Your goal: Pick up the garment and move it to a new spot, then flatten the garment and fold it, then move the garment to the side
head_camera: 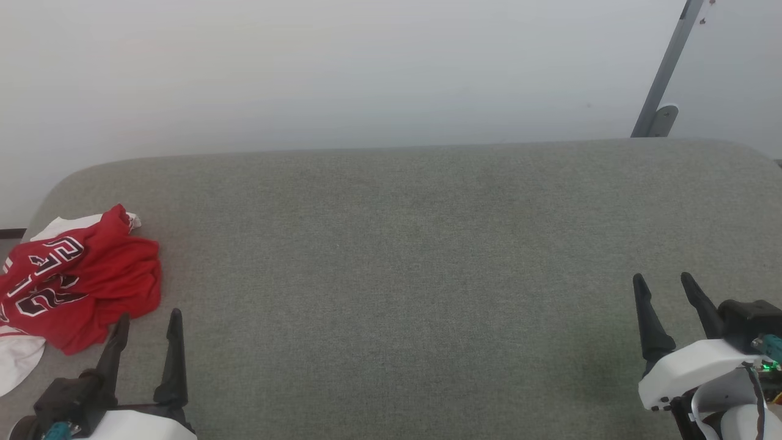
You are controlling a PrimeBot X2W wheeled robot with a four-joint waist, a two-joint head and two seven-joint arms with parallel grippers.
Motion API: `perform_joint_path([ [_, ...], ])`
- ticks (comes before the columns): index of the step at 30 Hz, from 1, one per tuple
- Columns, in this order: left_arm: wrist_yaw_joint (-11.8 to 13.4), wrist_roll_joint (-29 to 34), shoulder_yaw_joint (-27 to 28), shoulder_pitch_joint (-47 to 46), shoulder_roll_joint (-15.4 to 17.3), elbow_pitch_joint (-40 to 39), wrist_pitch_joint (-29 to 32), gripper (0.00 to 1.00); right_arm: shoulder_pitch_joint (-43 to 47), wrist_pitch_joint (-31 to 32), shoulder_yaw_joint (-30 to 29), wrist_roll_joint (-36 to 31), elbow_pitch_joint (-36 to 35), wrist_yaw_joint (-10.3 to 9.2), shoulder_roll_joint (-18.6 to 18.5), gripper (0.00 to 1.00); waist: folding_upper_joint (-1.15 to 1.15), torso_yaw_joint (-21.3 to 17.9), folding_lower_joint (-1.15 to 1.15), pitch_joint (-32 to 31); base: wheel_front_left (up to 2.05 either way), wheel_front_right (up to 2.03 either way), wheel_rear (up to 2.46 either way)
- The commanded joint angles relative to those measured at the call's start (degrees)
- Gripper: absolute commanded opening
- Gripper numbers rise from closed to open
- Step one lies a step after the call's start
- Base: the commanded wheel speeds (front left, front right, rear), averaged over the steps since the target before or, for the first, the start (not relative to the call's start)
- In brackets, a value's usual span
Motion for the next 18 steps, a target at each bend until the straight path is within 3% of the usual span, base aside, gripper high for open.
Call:
perform_joint_path([
  [1,-0.3,-0.1,0.3,0.2,-0.1,0.1,-0.3,1.0,0.2,-0.5,0.2,-0.2,-0.1,0.02,-0.2,1.0,0.0,0.0,0.0,0.0,0.0,0.0,0.0],
  [18,-1.7,-1.2,1.1,-0.6,-0.7,1.4,-0.3,1.0,0.6,-0.7,0.3,-0.3,-0.4,0.02,-0.1,1.0,0.0,0.0,0.0,0.1,0.0,0.0,0.0],
])
